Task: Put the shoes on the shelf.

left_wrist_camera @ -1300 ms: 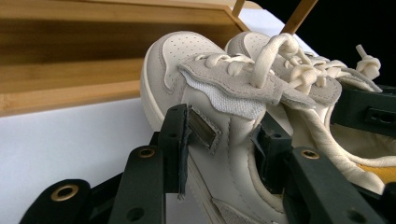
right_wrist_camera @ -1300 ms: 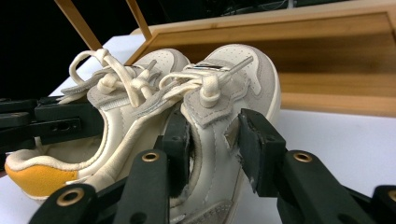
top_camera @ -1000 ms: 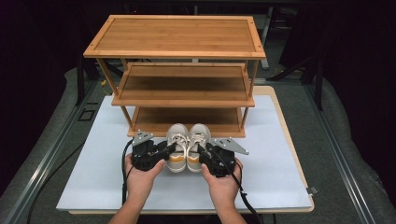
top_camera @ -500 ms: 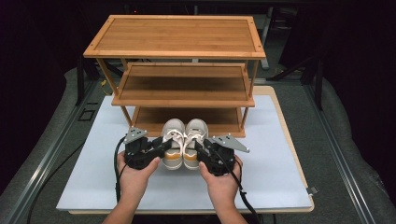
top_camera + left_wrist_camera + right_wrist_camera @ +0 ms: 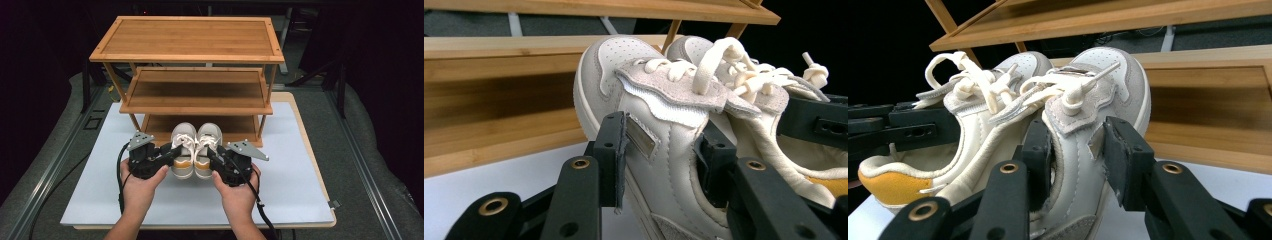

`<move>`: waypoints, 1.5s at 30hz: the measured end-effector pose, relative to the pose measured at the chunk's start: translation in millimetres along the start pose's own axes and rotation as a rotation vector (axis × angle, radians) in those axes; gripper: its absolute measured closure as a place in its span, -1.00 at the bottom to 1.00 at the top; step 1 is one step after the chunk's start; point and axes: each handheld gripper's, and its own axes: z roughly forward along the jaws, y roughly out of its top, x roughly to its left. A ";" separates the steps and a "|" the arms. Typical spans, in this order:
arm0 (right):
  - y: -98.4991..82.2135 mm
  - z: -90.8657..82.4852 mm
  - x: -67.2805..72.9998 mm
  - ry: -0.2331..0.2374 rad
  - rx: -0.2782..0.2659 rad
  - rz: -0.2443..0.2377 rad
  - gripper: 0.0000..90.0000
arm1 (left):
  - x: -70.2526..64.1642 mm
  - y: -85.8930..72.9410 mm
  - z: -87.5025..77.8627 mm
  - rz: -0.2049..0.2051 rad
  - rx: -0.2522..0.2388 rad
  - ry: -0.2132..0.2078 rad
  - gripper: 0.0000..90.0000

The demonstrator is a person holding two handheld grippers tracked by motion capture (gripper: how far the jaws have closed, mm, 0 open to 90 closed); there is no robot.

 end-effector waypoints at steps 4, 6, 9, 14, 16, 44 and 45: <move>6.3 -0.1 0.9 0.001 0.001 -0.001 0.44 | -0.2 5.9 -2.5 0.010 -0.004 0.003 0.37; 8.2 -0.9 2.1 0.001 0.008 -0.007 0.44 | 0.7 7.5 -3.7 0.008 -0.004 -0.001 0.37; 15.5 -1.4 6.4 0.007 0.004 -0.014 0.44 | 1.1 14.7 -7.1 0.011 -0.012 0.003 0.37; 22.0 -1.9 6.8 0.016 -0.008 -0.014 0.44 | 0.3 22.3 -9.2 0.022 -0.020 0.004 0.37; 24.5 -1.8 6.7 0.017 -0.014 -0.015 0.44 | -0.3 25.2 -9.1 0.026 -0.017 0.006 0.37; 50.5 13.6 -3.8 0.004 -0.013 -0.025 0.44 | 8.1 52.4 11.0 0.020 -0.023 -0.007 0.37; 52.2 14.9 -4.1 0.003 -0.015 -0.025 0.44 | 8.4 54.6 12.0 0.022 -0.024 -0.004 0.37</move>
